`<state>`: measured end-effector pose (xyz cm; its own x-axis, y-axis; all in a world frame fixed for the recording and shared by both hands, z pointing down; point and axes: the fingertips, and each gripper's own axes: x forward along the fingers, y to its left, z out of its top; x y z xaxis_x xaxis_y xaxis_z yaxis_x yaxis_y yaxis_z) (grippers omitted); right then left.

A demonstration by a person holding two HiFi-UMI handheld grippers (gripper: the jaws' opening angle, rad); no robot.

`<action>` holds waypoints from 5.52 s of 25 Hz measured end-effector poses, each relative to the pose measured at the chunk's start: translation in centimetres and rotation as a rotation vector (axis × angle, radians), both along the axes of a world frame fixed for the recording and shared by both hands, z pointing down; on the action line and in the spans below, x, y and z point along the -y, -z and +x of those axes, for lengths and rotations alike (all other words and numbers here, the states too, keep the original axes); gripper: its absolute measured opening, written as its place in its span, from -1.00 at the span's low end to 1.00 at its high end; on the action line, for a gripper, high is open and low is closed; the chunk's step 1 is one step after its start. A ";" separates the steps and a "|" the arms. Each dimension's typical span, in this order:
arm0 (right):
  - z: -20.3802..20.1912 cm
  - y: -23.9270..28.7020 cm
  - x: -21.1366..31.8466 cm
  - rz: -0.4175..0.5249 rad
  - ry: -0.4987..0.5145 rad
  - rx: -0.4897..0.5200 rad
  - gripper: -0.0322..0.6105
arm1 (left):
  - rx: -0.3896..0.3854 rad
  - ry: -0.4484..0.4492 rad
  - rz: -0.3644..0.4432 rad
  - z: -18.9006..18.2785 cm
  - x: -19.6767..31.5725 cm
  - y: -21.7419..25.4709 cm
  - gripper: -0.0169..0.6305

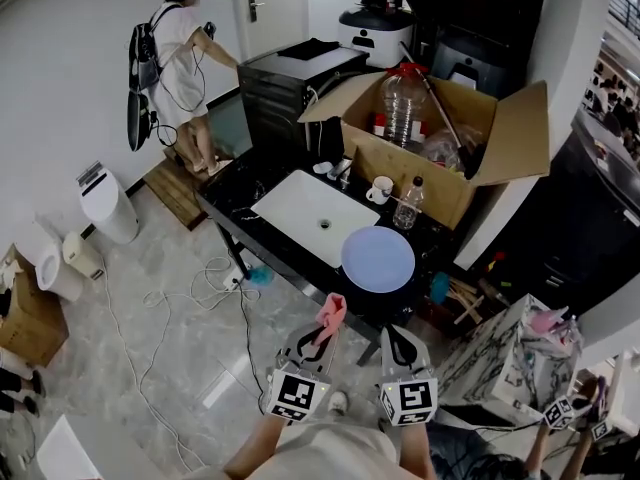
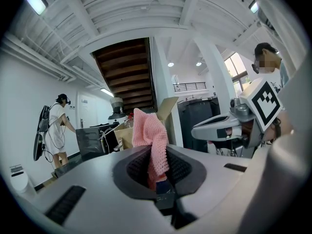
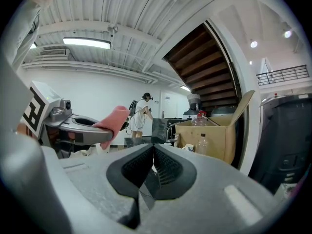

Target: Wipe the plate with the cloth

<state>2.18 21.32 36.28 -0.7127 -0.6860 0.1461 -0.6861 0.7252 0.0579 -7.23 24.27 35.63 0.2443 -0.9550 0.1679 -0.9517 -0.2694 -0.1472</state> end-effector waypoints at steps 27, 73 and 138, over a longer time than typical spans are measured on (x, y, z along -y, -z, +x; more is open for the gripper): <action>-1.0 -0.7 14.5 -0.036 0.052 0.030 -0.88 | 0.030 0.045 -0.022 -0.4 13.8 0.2 -0.84; -6.6 -12.6 32.7 -0.267 -0.323 -0.202 -0.88 | 0.009 -0.353 -0.263 -8.1 36.4 -12.3 -0.84; 3.0 -25.5 35.8 -0.534 -0.447 -0.194 -0.76 | 0.541 -0.312 -0.779 -4.5 39.1 -27.5 -0.84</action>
